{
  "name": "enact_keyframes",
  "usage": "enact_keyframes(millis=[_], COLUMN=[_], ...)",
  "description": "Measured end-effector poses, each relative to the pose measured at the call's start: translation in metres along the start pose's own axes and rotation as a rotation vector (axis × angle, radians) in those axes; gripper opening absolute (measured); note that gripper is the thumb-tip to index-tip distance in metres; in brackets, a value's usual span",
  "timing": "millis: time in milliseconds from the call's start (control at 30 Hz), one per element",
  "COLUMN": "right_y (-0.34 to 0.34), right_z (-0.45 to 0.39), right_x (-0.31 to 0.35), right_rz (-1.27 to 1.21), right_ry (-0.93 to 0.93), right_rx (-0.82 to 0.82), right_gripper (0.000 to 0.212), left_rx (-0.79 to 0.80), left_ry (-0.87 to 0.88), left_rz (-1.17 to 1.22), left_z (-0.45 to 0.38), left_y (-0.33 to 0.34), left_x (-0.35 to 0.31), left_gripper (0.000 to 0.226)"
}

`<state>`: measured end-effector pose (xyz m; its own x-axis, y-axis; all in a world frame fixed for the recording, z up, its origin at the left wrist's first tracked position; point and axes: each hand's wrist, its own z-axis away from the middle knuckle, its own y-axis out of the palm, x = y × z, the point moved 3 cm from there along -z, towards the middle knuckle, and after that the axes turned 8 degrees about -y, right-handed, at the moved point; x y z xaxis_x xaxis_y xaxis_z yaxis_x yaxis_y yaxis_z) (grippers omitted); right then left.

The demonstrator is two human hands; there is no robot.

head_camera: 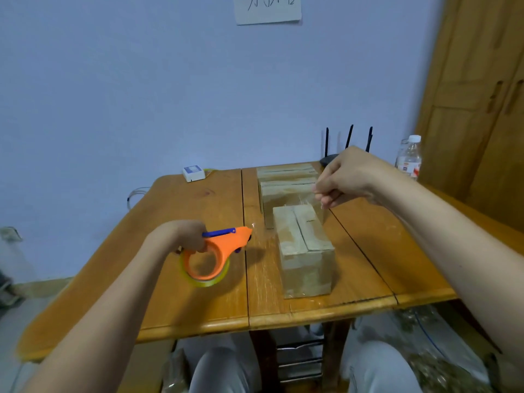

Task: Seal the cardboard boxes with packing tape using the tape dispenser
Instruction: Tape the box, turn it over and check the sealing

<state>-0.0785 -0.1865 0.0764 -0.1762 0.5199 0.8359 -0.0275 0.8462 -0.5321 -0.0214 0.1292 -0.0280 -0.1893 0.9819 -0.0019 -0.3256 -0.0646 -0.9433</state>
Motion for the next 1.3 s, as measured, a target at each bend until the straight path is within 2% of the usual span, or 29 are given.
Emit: enact_keyframes(millis=[100,367,567,700,733,800,833,867,933,1033,1200,1300], right_y=[0.003,0.009,0.011,0.011,0.011,0.011,0.011,0.011,0.011,0.01,0.004,0.001], right_z=[0.003,0.002,0.004,0.003,0.004,0.005,0.006,0.006,0.007,0.012,0.022,0.026], right_x=[-0.003,-0.014,-0.019,-0.023,-0.024,-0.027,-0.029,-0.031,-0.037,-0.045,-0.061,-0.07], right_rz=[0.016,0.054,0.02,0.002,-0.005,-0.034,-0.049,-0.062,-0.086,-0.129,-0.195,-0.249], right_ry=[0.012,0.029,0.022,0.031,0.032,0.036,0.041,0.049,0.066,0.087,0.126,0.162], right_rx=[0.032,0.064,0.089,0.105,0.106,0.107,0.108,0.111,0.112,0.107,0.094,0.088], right_gripper=[0.007,0.007,0.008,0.012,0.013,0.014,0.015,0.015,0.017,0.016,0.013,0.014], left_rx=[0.096,-0.07,-0.091,-0.065,-0.119,-0.354,-0.457,-0.478,-0.293,0.01,0.202,0.312], left_ry=[-0.017,-0.172,-0.205,-0.215,-0.21,-0.13,-0.042,0.066,0.306,0.466,0.385,0.373], left_rz=[0.195,0.402,0.453,0.388,0.342,0.34,0.464,0.647,0.956,0.997,1.14,1.307], left_z=[-0.013,-0.045,-0.057,-0.052,-0.046,-0.027,-0.012,0.005,0.044,0.075,0.065,0.062], left_y=[0.014,0.041,0.059,0.05,0.043,0.024,0.016,0.011,0.009,0.024,0.041,0.048], left_x=[0.0,0.001,0.014,0.013,0.011,0.0,-0.009,-0.021,-0.048,-0.075,-0.075,-0.074], left_gripper=[0.034,0.057,0.054,0.041,0.04,0.038,0.037,0.037,0.039,0.038,0.028,0.028])
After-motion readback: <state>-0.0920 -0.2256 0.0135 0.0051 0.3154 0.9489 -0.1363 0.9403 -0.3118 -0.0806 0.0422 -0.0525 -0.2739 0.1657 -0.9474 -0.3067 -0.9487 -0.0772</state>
